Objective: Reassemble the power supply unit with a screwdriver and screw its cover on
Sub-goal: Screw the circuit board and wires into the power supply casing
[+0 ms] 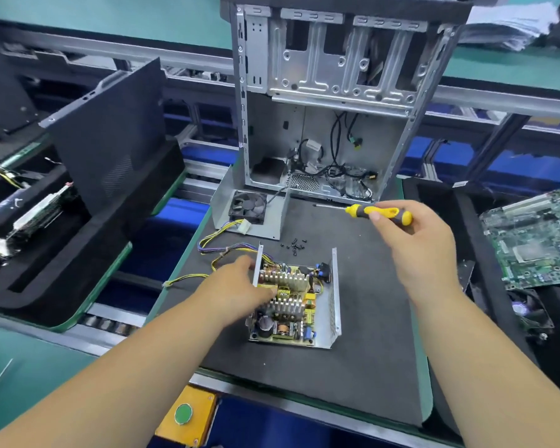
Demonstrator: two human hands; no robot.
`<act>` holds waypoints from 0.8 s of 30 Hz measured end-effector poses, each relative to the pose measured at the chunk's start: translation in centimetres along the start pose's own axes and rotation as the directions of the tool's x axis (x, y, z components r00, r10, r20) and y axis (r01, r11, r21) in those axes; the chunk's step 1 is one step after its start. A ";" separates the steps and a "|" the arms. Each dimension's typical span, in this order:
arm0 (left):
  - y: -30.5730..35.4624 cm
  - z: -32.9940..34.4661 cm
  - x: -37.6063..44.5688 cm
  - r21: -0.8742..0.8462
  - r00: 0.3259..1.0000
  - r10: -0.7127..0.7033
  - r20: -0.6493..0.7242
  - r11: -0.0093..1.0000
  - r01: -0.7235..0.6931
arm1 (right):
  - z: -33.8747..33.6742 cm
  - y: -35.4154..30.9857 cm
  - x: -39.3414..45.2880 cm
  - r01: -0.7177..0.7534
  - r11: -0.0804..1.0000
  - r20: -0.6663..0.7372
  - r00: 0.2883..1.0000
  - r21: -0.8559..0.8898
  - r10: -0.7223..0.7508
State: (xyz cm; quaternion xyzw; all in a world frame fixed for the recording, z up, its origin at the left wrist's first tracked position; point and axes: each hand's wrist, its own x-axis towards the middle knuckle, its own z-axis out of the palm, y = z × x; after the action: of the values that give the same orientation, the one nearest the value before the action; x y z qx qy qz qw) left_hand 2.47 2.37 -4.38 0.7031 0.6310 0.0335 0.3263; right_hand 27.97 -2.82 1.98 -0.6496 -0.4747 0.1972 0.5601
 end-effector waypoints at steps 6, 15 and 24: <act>0.5 -0.4 0.0 0.079 0.999 0.047 -0.028 0.996 -0.044 | -1.1 -0.9 2.3 0.079 0.993 -0.103 0.992 0.093 -0.069; -1.0 -2.2 -0.7 0.307 0.961 0.137 -0.240 0.950 -0.058 | -2.2 1.5 2.2 -0.052 0.998 0.173 0.983 -0.044 0.059; -2.6 -10.6 -0.7 0.579 0.870 0.456 -0.188 0.767 -0.277 | 0.8 1.7 2.7 -0.154 0.969 0.316 0.925 -0.191 0.210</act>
State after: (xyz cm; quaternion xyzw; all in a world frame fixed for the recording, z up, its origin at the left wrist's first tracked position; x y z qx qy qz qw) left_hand -4.76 6.10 2.94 0.8613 0.5070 0.0336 -0.0016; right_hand 29.32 -0.03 0.94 -0.6916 -0.5149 0.3163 0.3957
